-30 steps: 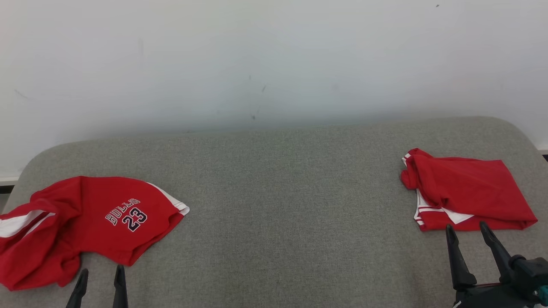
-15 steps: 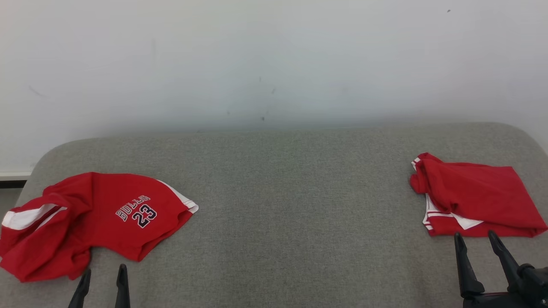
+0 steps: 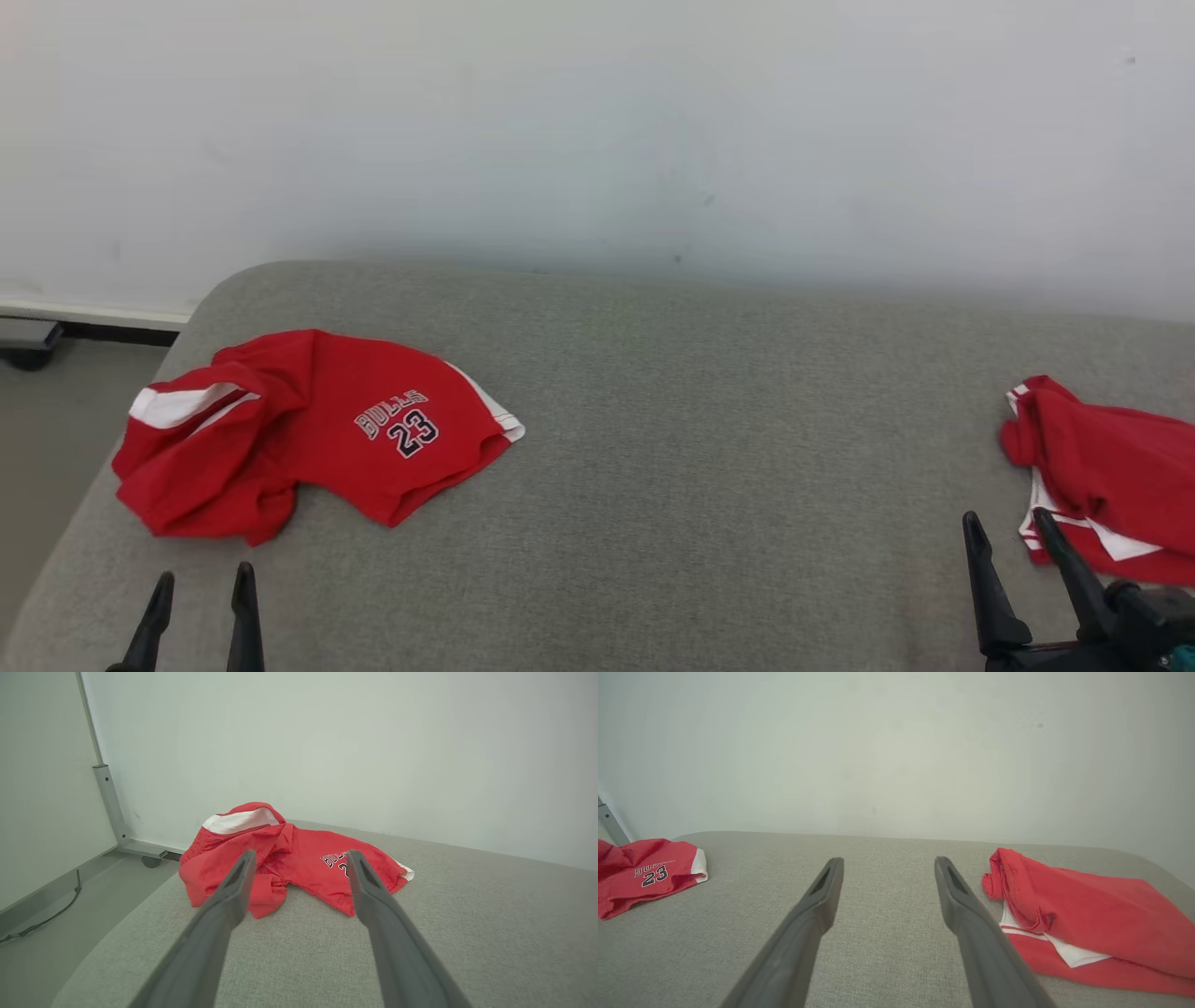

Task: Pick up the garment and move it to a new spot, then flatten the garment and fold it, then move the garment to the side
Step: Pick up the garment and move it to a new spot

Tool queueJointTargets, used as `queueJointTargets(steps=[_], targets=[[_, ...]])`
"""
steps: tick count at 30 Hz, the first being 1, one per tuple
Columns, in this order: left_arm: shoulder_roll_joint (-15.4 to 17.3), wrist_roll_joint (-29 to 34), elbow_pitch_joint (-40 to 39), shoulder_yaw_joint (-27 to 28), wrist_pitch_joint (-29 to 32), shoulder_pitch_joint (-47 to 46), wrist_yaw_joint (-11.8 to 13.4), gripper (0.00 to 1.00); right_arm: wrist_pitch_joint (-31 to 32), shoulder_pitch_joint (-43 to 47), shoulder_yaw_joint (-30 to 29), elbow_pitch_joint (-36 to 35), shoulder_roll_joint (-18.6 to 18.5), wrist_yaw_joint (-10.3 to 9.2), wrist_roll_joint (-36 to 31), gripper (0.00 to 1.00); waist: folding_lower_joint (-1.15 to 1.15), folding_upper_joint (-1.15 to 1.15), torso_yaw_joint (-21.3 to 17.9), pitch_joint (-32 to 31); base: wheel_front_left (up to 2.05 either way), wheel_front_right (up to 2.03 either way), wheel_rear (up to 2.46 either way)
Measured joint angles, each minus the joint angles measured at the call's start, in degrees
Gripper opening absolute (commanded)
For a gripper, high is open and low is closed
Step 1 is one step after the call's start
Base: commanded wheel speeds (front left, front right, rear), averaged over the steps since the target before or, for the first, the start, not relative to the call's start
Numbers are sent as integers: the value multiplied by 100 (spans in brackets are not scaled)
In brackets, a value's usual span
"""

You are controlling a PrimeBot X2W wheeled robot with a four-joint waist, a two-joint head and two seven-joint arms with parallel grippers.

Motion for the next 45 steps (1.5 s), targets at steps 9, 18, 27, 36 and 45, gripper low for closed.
queueJointTargets(steps=[9, 18, 27, 36, 45], targets=[[-1, 108, -253, 304, 44, 148, 49, 100, -1, -810, 302, 227, 197, 366, -260, 100, 0, 0, 1613, 154, 0, 0, 0], [-33, 91, -265, 464, 42, 238, 54, 100, 0, -1065, 389, 570, 242, 520, -342, 100, 1, 0, 1862, 350, 0, 0, 0], [-60, 90, -257, 452, 42, 227, 55, 100, 0, -1066, 372, 725, 272, 604, -352, 100, 0, 0, 1858, 355, 0, 0, 0], [246, 96, -186, 36, 367, -1046, -520, 100, 0, -1075, 366, 844, 291, 704, -357, 100, 0, 0, 1797, 344, 0, 0, 0], [535, -181, 1014, -458, 1281, -3570, -1319, 100, 0, -849, 242, 719, 136, 684, -452, 100, 1, 0, 1612, 432, 0, 0, 0]])
